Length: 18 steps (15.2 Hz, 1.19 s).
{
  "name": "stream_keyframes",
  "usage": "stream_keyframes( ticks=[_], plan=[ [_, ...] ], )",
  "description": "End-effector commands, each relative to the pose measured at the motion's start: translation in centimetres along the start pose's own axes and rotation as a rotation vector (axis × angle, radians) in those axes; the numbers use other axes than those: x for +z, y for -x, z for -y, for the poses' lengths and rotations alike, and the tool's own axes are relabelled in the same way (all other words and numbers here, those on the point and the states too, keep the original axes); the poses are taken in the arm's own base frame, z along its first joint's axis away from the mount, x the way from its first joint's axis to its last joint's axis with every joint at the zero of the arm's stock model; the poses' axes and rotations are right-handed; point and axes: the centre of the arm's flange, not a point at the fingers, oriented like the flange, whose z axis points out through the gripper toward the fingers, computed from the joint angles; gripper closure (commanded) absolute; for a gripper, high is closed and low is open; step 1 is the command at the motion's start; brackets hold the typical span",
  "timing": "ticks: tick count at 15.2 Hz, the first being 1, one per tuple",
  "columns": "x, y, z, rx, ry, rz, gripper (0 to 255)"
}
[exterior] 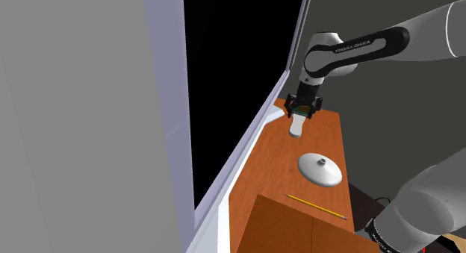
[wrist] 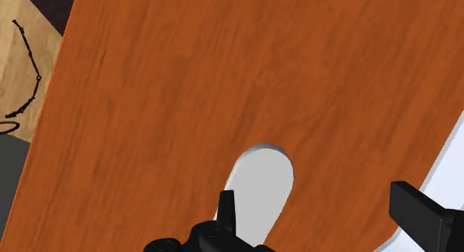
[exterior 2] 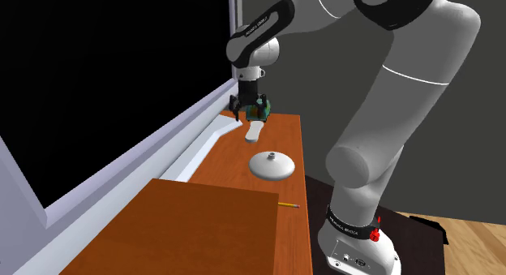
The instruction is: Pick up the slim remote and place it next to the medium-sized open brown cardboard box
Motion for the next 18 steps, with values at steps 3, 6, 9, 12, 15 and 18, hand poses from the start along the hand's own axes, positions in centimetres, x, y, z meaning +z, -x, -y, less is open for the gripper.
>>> stream_keyframes(
  ticks=[3,6,9,12,15,18],
  plan=[
    [2.3,-4.0,-1.5,0.166,0.008,-0.024,0],
    [4.0,-6.8,-3.2,0.289,0.014,-0.041,0],
    [5.1,-8.7,-4.7,0.376,0.018,-0.054,0],
    [6.7,-8.8,-4.8,0.376,0.018,-0.054,0],
    [8.3,-8.9,-4.8,0.376,0.018,-0.054,0],
    [9.1,-8.9,-4.8,0.376,0.018,-0.054,0]
  ],
)
